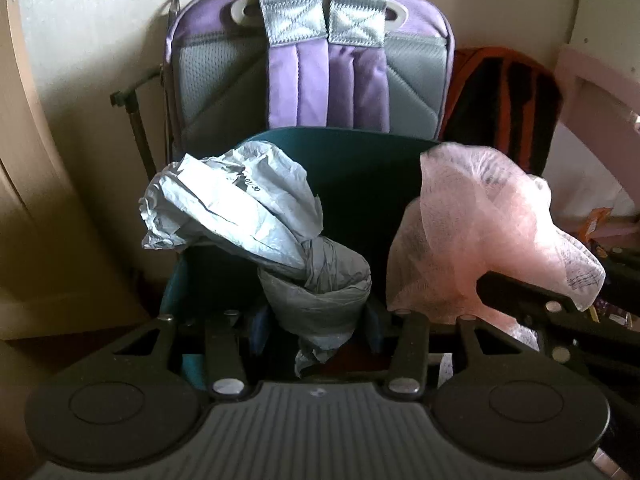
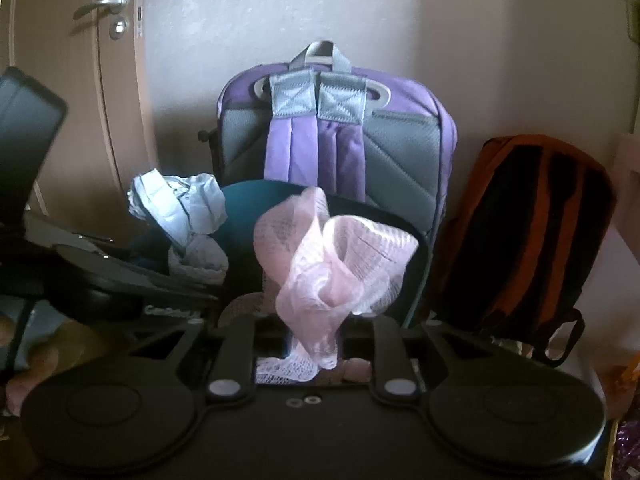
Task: Collect trash
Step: 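Open the left tool over the wastebasket while the right tool releases the pink bag into it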
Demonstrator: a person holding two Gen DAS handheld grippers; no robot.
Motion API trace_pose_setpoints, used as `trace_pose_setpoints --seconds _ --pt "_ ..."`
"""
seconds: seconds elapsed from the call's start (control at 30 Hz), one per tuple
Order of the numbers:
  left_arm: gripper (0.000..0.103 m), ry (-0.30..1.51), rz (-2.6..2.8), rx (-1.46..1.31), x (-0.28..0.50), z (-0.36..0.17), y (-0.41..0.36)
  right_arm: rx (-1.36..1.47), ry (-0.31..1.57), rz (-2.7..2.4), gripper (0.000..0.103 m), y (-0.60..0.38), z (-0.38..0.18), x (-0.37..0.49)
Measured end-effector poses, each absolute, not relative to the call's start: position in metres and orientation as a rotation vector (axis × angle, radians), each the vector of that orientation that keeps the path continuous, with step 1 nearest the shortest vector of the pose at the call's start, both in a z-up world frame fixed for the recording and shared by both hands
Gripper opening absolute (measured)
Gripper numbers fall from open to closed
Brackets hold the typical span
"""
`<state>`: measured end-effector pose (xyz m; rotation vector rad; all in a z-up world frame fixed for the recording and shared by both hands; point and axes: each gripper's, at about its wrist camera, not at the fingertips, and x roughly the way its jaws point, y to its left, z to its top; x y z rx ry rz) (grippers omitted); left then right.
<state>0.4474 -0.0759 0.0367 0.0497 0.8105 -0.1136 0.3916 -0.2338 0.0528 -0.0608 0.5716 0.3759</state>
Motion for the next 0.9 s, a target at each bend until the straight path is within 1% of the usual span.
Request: trace_pose_setpoints --seconds 0.1,0.13,0.23,0.3,0.33,0.37,0.43,0.53,0.57,0.6,0.9 --pt "0.047 0.803 -0.112 0.063 0.449 0.034 -0.079 -0.068 0.576 0.379 0.026 -0.232 0.049 0.396" --pt "0.047 0.805 -0.109 0.063 0.45 0.033 -0.079 -0.07 0.577 0.377 0.03 -0.231 0.047 0.397" --pt "0.048 0.805 -0.108 0.071 0.453 0.03 -0.082 -0.072 0.58 0.374 0.033 -0.231 0.046 0.4" --pt "0.054 0.806 -0.114 0.072 0.453 0.029 -0.083 -0.071 0.576 0.373 0.036 -0.233 0.045 0.4" --pt "0.055 0.805 -0.119 0.07 0.452 0.029 -0.083 -0.073 0.575 0.374 0.042 -0.234 0.045 0.399" --pt "0.056 0.802 -0.119 0.065 0.453 0.029 -0.083 -0.075 0.573 0.373 0.046 -0.234 0.046 0.4" --pt "0.058 0.8 -0.127 0.049 0.451 0.03 -0.082 -0.076 0.564 0.356 0.05 -0.237 0.047 0.399" --pt "0.064 0.79 -0.139 0.034 0.446 0.034 -0.082 -0.036 0.567 0.358 0.055 -0.245 0.05 0.399" --pt "0.073 0.784 -0.133 0.035 0.444 0.036 -0.082 -0.023 0.566 0.355 0.056 -0.247 0.052 0.398" --pt "0.079 0.778 -0.125 0.034 0.442 0.038 -0.082 -0.015 0.564 0.354 0.057 -0.249 0.054 0.397" --pt "0.079 0.761 -0.128 0.02 0.407 0.058 -0.076 0.017 0.544 0.348 0.058 -0.263 0.076 0.369"
